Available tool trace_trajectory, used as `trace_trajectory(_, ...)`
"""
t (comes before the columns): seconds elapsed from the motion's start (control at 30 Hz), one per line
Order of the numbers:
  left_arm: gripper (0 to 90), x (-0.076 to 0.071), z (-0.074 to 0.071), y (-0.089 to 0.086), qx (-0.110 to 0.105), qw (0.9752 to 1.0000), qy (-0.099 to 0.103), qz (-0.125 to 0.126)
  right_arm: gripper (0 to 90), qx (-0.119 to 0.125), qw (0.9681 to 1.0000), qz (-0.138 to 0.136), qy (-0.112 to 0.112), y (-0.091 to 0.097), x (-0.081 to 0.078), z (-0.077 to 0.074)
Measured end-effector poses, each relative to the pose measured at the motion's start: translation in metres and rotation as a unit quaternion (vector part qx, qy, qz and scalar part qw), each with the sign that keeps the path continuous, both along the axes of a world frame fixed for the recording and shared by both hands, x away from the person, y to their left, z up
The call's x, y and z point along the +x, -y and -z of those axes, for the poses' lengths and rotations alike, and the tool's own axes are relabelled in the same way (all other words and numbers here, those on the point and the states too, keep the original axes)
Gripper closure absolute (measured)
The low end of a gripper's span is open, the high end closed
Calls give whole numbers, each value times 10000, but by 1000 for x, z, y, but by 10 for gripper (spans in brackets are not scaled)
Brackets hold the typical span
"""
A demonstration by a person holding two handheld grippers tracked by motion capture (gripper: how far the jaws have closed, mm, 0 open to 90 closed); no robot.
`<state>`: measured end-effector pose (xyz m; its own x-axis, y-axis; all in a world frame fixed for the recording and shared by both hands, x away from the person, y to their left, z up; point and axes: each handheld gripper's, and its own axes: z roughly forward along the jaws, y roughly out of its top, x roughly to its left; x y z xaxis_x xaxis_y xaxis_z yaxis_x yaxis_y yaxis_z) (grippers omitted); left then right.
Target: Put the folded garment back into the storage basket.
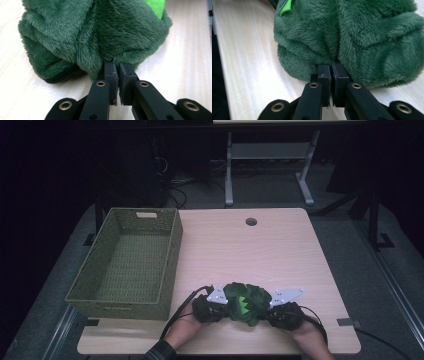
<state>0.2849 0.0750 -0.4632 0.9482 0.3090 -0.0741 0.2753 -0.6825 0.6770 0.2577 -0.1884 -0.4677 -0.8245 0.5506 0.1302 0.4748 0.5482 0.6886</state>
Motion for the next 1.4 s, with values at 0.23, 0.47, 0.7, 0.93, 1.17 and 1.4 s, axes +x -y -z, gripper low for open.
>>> trace_trajectory(0.23, 735, 0, -6, -6, -236, 9993, -285, -77, 784, 94, 9999, 72, -41, 3, -1, -2)
trace_trajectory(0.47, 606, -13, -23, -17, -410, 9988, -265, -94, 661, 260, 9996, 102, 36, 13, -16, -16)
trace_trajectory(0.7, 680, -26, -35, -25, -397, 9990, -191, -44, 723, 459, 9986, 194, 173, 26, -29, -28)
trace_trajectory(0.93, 838, -14, -52, -15, -487, 9987, -4, -126, 868, 646, 9972, 224, 304, 21, -16, -42)
trace_trajectory(1.17, 896, 12, -26, 5, 13, 9992, -144, -369, 899, 120, 9997, 205, 6, 1, 7, -18)
trace_trajectory(1.4, 898, 21, -9, 9, 240, 9985, -178, -469, 900, 70, 9997, 154, -164, -2, 12, -5)
